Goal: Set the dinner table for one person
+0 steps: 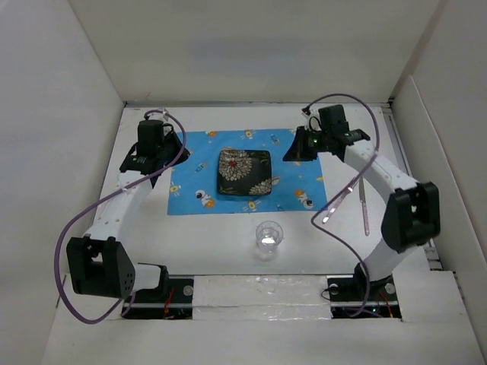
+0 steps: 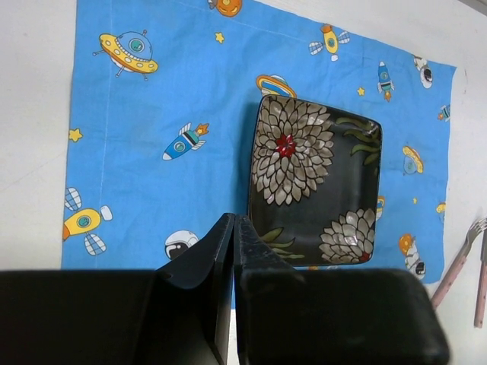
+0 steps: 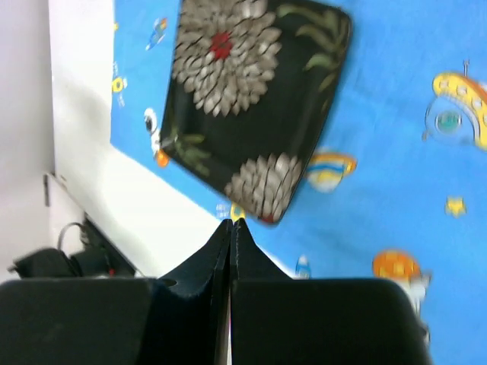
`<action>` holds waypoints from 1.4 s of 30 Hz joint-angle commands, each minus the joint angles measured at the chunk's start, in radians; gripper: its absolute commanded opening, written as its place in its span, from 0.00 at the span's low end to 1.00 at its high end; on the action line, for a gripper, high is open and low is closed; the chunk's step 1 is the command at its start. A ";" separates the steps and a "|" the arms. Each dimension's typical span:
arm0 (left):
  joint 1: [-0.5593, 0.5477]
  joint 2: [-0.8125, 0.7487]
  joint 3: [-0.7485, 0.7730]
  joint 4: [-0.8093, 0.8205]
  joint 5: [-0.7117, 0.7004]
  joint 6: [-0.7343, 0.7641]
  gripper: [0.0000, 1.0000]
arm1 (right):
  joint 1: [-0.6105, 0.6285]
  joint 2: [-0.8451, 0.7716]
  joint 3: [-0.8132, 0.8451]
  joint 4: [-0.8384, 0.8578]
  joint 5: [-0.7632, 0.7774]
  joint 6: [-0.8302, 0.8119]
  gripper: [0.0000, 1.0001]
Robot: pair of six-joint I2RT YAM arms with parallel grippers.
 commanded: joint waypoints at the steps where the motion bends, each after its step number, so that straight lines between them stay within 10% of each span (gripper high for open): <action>1: -0.004 -0.009 0.045 0.028 0.011 0.023 0.00 | 0.102 -0.177 -0.101 -0.106 0.112 -0.105 0.00; 2: -0.004 -0.007 0.061 0.022 0.010 0.023 0.00 | 0.127 -0.213 -0.162 -0.140 0.135 -0.122 0.00; 4: -0.004 -0.012 0.082 0.006 0.008 0.023 0.00 | 0.200 -0.331 -0.240 -0.183 0.200 -0.133 0.38; 7: -0.004 -0.022 0.136 -0.017 0.011 0.020 0.04 | 0.309 -0.364 -0.291 -0.270 0.257 -0.140 0.65; 10: -0.004 -0.032 0.171 -0.023 0.024 0.016 0.16 | 0.357 -0.366 -0.316 -0.272 0.272 -0.128 0.66; 20: -0.004 -0.068 0.245 -0.052 0.047 0.000 0.26 | 0.471 -0.252 -0.338 -0.223 0.294 -0.093 0.50; 24: -0.004 -0.079 0.214 -0.044 0.047 -0.004 0.26 | 0.471 -0.223 -0.305 -0.243 0.349 -0.093 0.00; 34: -0.004 -0.091 0.206 -0.063 0.024 0.022 0.28 | 0.224 -0.143 0.133 -0.355 0.422 -0.114 0.00; 42: -0.004 -0.118 0.136 -0.057 0.076 0.049 0.30 | -0.028 0.247 0.569 -0.369 0.517 -0.073 0.00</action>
